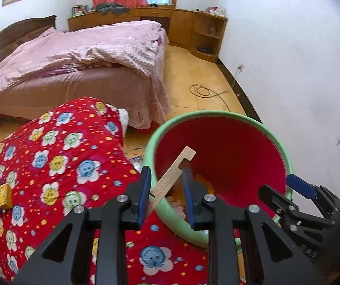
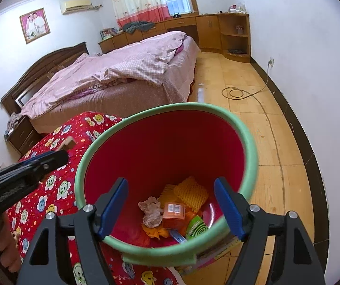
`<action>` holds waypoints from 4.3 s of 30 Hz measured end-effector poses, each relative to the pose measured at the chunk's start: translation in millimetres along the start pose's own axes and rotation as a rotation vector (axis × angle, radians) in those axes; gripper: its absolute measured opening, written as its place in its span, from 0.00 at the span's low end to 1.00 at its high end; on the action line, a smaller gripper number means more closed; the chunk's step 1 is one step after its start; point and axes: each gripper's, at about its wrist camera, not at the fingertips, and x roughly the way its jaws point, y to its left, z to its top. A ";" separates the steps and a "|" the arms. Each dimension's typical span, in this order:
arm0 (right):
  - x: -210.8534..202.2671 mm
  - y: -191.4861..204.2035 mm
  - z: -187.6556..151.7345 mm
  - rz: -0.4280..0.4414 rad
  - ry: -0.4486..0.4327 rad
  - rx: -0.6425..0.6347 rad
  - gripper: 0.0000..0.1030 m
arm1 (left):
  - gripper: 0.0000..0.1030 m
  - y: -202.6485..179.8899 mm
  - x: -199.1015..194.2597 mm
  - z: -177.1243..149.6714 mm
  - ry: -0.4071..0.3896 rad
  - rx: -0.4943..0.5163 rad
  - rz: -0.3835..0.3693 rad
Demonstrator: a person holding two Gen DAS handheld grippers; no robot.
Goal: Collect trash
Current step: 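Open the right tool to drop the carton while the left tool releases the stick into the bin, then move both open tools back toward the purple packet and yellow box, then close the left tool on the purple plastic packet and lift it, then grasp the small yellow box with the right tool while the left tool holds the purple packet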
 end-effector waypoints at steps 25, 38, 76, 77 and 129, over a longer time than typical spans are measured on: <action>-32.2 3.8 -9.9 0.009 -0.051 0.004 0.76 | 0.43 19.0 -31.0 -15.3 -0.025 -0.070 0.012; -28.7 65.1 -9.8 0.070 -0.039 -0.087 0.76 | 0.43 84.2 -70.4 -36.8 -0.059 -0.169 0.115; 53.9 215.1 -4.8 0.172 0.105 -0.267 0.76 | 0.43 282.6 -47.3 -70.0 0.036 -0.396 0.352; 55.7 215.8 -5.4 0.171 0.109 -0.269 0.76 | 0.44 282.7 -43.9 -69.6 0.042 -0.396 0.346; 117.2 363.9 -43.6 0.315 0.181 -0.448 0.59 | 0.29 360.6 -104.8 -148.5 0.000 -0.671 0.510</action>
